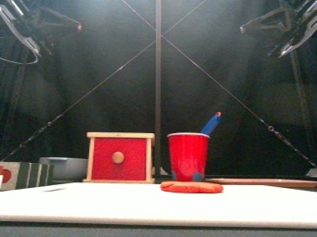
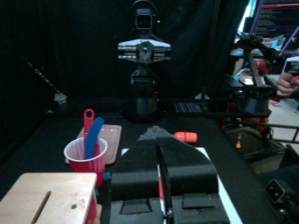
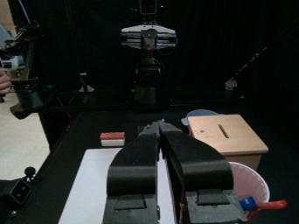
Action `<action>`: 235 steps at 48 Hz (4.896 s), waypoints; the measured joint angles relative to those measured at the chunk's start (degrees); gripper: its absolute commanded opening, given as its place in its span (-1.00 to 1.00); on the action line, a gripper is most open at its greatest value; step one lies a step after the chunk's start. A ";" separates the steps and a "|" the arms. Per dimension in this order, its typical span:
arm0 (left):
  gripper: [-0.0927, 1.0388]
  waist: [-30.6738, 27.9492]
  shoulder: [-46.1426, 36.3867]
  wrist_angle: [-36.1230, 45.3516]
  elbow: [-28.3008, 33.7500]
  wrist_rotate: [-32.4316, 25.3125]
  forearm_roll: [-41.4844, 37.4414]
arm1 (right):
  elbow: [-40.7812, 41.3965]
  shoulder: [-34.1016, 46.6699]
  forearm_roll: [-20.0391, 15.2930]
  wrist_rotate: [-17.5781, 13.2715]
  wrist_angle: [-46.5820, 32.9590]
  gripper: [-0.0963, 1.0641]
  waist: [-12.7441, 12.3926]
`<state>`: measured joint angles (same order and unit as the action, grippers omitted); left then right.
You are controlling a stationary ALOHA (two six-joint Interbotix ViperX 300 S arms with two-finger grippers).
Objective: Get the cutter from the drawer then cut the dough then place the extra dough in the bowl
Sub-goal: Open the drawer
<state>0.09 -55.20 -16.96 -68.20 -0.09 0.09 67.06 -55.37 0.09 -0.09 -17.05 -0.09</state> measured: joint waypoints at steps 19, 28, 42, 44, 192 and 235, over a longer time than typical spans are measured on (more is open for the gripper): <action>-0.79 -0.53 14.68 -22.41 -4.75 0.97 10.37 | -7.56 22.85 4.83 1.14 -7.65 -0.92 -8.70; -0.75 5.63 23.29 -30.15 -4.66 2.64 20.74 | -15.91 37.97 11.95 0.35 -15.21 -0.92 -13.10; -0.64 12.39 38.23 -34.98 -0.26 3.87 36.91 | -29.36 58.97 16.17 0.62 -20.48 -0.92 -18.11; -0.63 12.57 40.34 -35.07 0.88 4.48 38.94 | -31.55 61.61 16.87 0.62 -20.65 -0.92 -18.46; 0.22 2.11 64.69 -26.54 13.80 42.45 57.83 | -49.66 79.89 19.07 0.18 -12.83 -0.92 -18.81; 0.04 5.19 62.93 -19.95 14.06 37.62 56.51 | -49.92 79.98 18.90 0.09 -12.39 -0.92 -20.57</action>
<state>5.27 7.73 -36.91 -54.14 37.53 56.60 17.14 24.61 18.98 0.00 -29.44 -20.65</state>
